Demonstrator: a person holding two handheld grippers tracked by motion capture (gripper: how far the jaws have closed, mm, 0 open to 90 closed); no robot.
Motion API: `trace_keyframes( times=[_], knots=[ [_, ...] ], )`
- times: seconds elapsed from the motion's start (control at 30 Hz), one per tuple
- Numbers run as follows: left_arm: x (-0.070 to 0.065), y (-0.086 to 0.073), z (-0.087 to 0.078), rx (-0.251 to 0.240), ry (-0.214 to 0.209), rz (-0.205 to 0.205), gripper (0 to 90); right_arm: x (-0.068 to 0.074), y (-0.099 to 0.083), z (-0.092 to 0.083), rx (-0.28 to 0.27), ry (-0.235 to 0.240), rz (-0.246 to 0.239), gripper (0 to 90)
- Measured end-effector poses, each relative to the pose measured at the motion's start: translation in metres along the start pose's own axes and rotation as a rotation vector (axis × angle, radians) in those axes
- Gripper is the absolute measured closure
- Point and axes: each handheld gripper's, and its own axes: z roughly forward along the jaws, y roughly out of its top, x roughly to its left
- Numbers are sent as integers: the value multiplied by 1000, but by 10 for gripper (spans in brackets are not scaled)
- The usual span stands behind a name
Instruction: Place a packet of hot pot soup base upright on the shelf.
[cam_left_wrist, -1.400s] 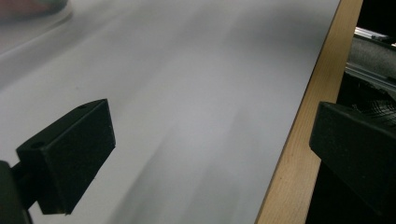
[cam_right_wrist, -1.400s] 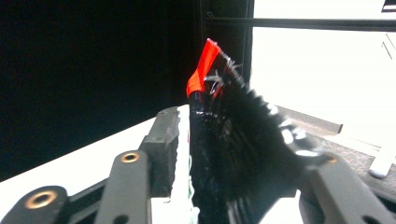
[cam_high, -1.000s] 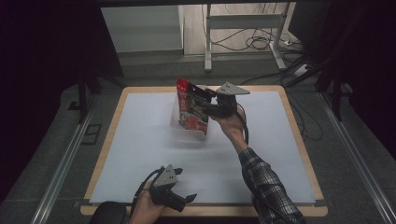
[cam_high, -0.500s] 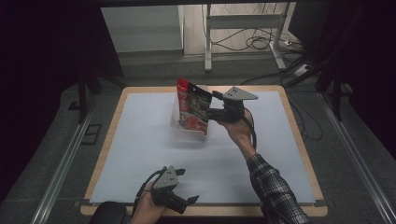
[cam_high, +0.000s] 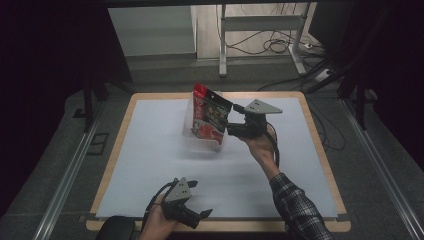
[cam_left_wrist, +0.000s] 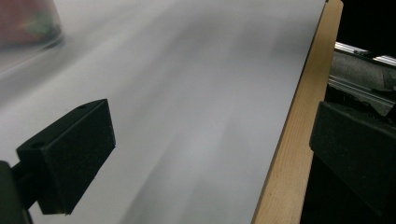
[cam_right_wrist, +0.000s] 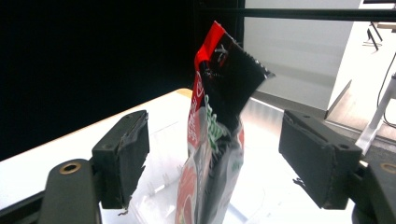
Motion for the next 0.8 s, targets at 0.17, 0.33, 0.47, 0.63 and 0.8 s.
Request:
trace_keyframes(
  times=[0.17,0.33,0.47,0.63,0.8],
  knots=[
    [0,0,0,4,0,-1,2,-1,-3,-8,12,-12,-7,200],
    [-1,0,0,4,1,1,2,0,-6,-20,25,-20,-10,166],
    [-1,0,0,5,0,1,2,1,-9,-31,31,-19,4,142],
    [-1,0,1,12,-1,4,2,3,-14,-47,33,-27,4,118],
    [-2,0,2,12,-1,3,2,5,-19,-62,44,-25,5,98]
  ],
)
